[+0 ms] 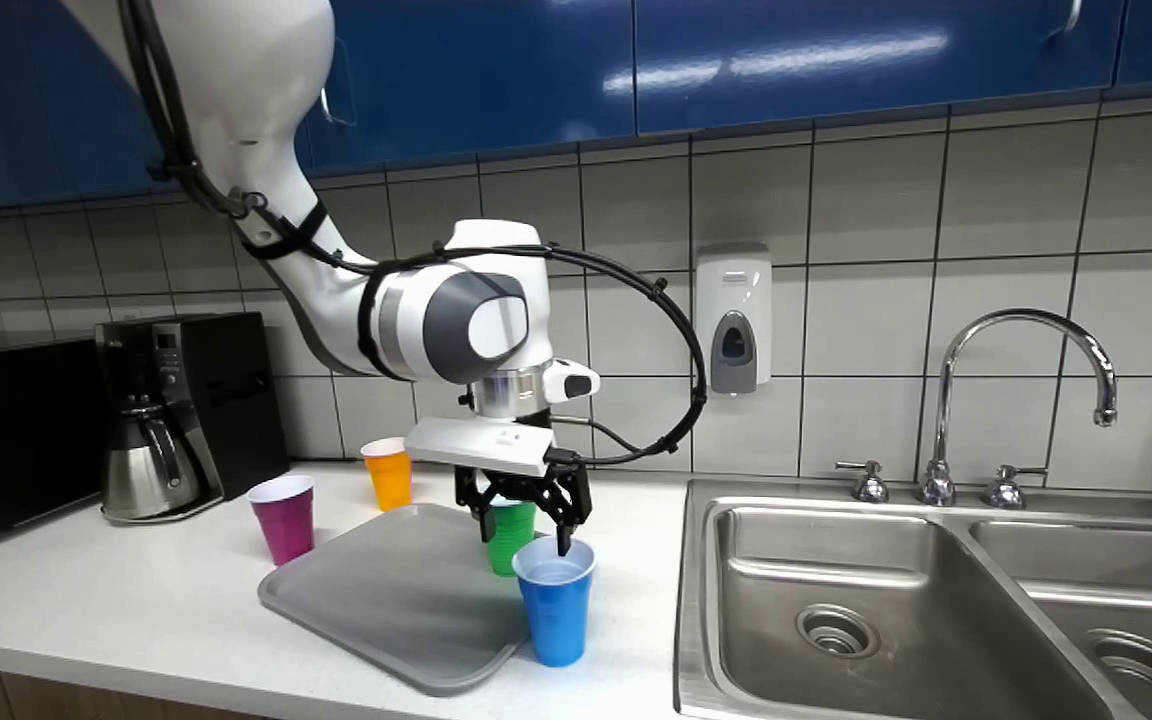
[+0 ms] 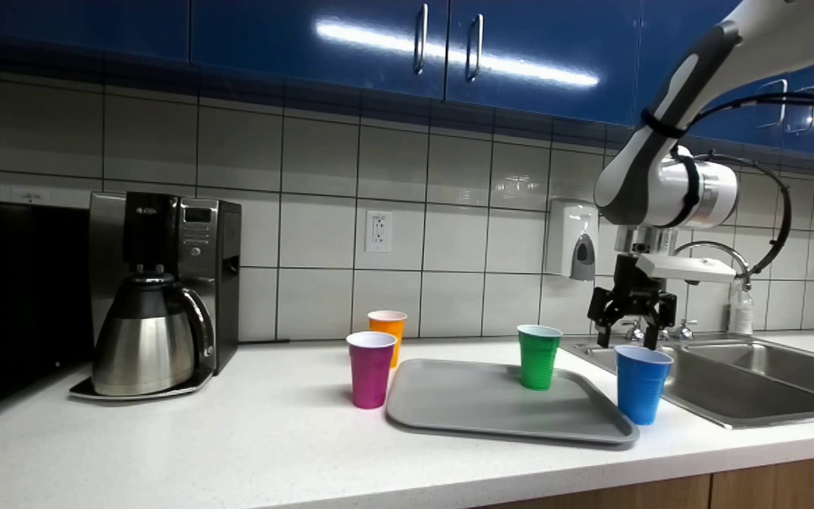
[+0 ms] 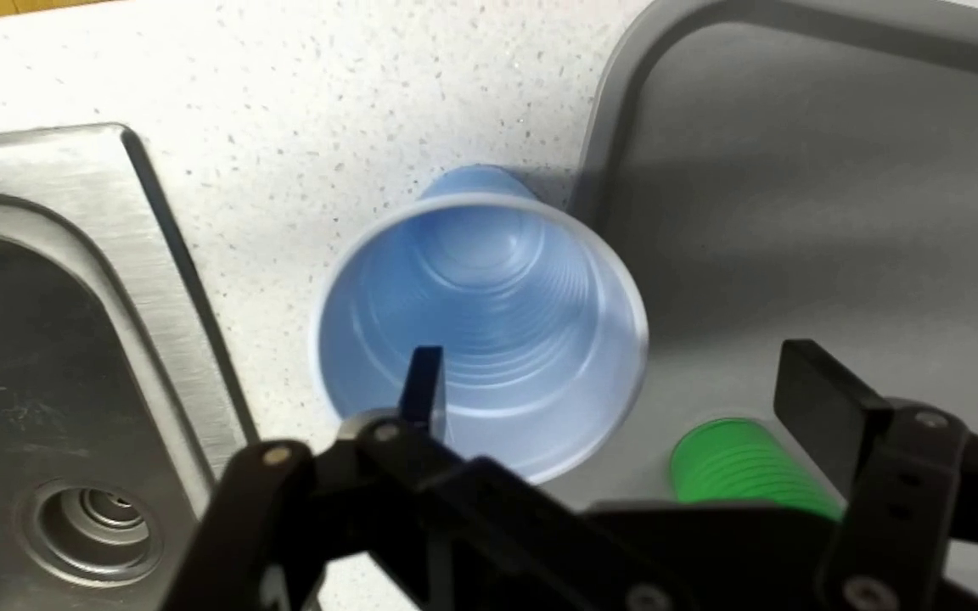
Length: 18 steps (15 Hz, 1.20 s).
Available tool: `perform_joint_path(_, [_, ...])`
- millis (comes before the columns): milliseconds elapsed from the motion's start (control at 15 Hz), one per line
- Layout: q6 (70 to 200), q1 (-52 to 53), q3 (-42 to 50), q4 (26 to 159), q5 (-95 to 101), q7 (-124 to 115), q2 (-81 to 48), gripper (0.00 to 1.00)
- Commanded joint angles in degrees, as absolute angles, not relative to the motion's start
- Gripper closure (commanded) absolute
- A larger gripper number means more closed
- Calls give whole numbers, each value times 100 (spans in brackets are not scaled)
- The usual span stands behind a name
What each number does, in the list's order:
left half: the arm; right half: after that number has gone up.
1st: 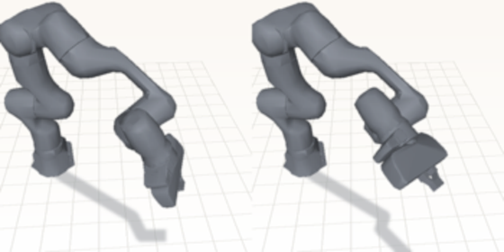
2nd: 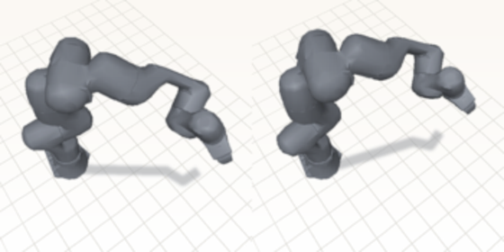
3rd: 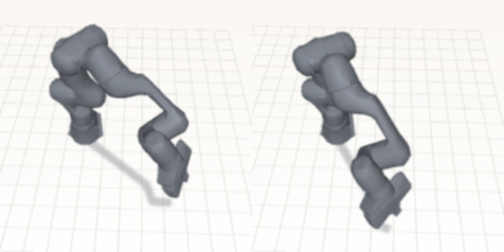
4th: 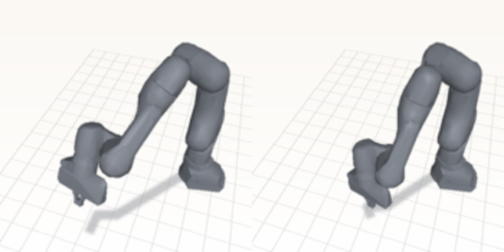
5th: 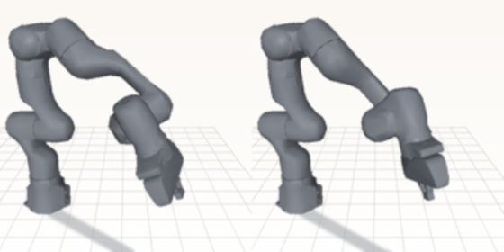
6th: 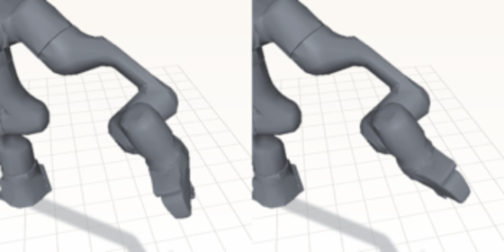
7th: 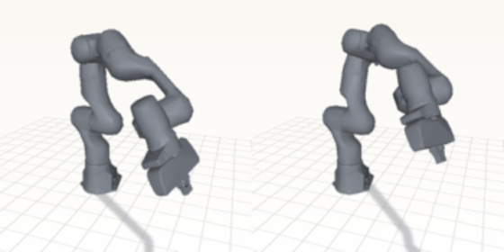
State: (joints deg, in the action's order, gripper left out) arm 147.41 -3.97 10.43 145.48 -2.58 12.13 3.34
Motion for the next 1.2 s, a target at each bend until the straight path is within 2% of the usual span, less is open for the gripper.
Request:
perform_joint_path(0, [14838,-538,976,14465,-200,1298,179,0])
perform_joint_path(1133, [14913,-655,972,14324,-124,1220,-189,0])
